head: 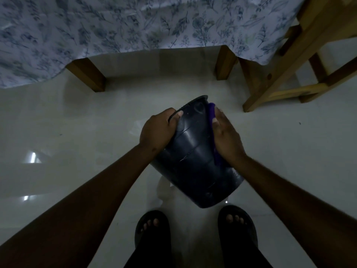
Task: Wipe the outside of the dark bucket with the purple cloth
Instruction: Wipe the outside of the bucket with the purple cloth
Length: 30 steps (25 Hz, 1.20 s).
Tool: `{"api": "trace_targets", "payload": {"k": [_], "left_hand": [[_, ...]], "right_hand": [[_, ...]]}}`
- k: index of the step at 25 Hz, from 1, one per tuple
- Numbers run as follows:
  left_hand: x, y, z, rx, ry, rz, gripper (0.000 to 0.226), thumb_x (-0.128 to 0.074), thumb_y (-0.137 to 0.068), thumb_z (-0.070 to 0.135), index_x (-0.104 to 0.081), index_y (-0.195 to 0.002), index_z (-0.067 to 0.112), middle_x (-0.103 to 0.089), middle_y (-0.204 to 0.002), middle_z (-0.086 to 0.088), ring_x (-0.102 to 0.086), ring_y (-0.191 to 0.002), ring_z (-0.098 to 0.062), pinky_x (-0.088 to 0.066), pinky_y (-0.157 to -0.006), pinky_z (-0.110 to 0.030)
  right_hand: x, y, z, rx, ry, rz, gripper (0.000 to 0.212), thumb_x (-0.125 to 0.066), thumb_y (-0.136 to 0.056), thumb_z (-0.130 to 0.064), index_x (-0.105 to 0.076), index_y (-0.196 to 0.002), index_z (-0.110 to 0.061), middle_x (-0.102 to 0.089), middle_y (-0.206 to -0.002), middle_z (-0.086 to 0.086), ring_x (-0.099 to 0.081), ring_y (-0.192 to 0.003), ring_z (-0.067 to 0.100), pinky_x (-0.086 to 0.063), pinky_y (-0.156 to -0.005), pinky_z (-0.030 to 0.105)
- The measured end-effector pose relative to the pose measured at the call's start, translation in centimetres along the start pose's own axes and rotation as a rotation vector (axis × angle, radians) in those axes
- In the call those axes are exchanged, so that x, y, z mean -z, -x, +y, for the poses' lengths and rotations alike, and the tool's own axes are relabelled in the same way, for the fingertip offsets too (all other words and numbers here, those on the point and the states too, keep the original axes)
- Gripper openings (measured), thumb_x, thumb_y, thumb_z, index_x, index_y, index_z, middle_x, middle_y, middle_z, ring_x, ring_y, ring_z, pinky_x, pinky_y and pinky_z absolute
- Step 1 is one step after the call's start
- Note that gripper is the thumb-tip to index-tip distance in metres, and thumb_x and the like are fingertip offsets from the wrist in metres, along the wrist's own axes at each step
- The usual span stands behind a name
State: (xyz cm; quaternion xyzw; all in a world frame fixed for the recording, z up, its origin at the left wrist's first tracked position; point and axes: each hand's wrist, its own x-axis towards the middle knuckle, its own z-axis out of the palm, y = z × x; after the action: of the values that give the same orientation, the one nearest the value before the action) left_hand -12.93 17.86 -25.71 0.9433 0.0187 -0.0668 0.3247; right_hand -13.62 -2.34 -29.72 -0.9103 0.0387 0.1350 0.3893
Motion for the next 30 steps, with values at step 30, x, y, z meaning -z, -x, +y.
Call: {"api": "trace_targets", "payload": {"k": [30], "left_hand": [[1.2, -0.3, 0.0, 0.076, 0.076, -0.179, 0.028, -0.043, -0.099, 0.041, -0.057, -0.1, 0.016, -0.062, -0.085, 0.002, -0.059, -0.074, -0.009, -0.043, -0.061, -0.02]], "right_hand": [[0.1, 3.0, -0.6, 0.162, 0.348, 0.112, 0.052, -0.023, -0.101, -0.039, -0.016, -0.151, -0.025, -0.018, -0.16, 0.004, -0.013, -0.148, 0.027, -0.023, -0.115, 0.05]]}}
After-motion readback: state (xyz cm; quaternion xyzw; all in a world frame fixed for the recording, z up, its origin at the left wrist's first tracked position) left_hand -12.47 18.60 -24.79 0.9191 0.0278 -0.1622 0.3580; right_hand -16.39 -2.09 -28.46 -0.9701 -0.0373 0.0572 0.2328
